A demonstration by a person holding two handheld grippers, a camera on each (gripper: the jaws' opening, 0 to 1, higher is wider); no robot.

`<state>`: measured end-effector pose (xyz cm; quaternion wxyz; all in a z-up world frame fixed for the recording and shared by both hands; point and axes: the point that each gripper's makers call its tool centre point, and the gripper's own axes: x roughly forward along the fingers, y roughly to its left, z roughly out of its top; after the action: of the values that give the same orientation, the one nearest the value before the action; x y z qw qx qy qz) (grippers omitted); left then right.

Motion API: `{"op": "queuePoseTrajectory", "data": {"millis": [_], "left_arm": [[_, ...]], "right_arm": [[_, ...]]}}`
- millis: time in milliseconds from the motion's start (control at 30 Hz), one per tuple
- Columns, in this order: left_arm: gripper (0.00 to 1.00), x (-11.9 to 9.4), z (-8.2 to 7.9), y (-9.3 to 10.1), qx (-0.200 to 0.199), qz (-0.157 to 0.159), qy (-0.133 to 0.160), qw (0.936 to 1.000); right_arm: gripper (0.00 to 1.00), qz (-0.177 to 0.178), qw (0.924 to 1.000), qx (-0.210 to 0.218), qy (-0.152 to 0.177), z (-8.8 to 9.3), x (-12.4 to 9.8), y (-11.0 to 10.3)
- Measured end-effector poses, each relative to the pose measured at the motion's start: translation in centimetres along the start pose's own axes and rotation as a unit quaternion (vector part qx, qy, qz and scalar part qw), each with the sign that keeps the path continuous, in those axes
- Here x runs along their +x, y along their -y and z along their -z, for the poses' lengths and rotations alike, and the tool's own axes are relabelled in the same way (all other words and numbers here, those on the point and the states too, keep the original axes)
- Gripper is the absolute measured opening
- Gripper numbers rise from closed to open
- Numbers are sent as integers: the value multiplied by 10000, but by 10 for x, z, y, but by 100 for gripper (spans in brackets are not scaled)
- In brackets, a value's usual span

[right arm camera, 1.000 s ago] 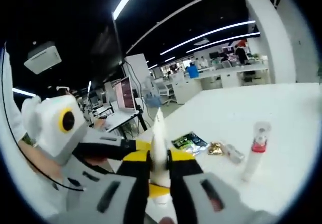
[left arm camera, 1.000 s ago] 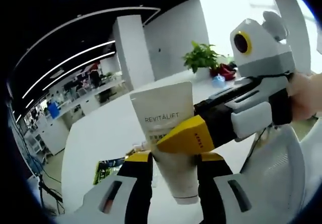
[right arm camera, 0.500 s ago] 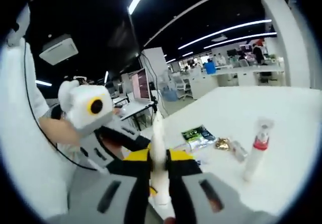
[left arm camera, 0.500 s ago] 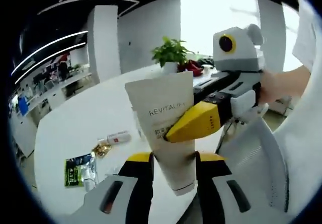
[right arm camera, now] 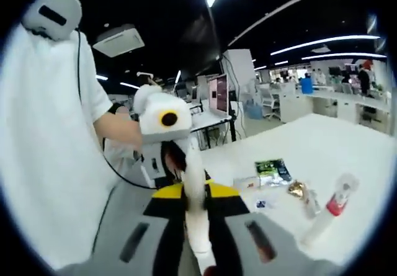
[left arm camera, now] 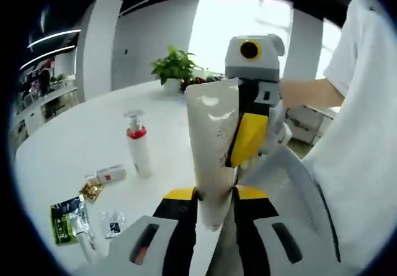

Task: Arrange the skincare products in the storage area until every visible bottle or jar stands upright without overlapping.

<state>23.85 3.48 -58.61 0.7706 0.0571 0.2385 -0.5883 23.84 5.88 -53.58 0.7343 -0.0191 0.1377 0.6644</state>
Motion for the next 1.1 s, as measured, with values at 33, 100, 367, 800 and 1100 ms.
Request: {"op": "queuePoseTrajectory", "data": {"millis": [33, 100, 367, 800, 1100], "left_arm": [[19, 1, 0, 1, 11, 69, 10, 10000], [18, 3, 0, 4, 69, 191, 6, 9998], [17, 14, 5, -3, 286, 313, -87, 9991], [16, 36, 22, -28, 676, 15, -387, 9970], [15, 46, 42, -36, 512, -87, -393, 9979]], "right_arm": [[11, -43, 10000, 28, 18, 0, 0, -1], [11, -176, 9998, 61, 30, 0, 1, -2], [12, -240, 9997, 98, -18, 9, 2, 7], [17, 550, 9981, 196, -179, 35, 4, 35], [20, 957, 9943, 345, -328, 57, 11, 43]]}}
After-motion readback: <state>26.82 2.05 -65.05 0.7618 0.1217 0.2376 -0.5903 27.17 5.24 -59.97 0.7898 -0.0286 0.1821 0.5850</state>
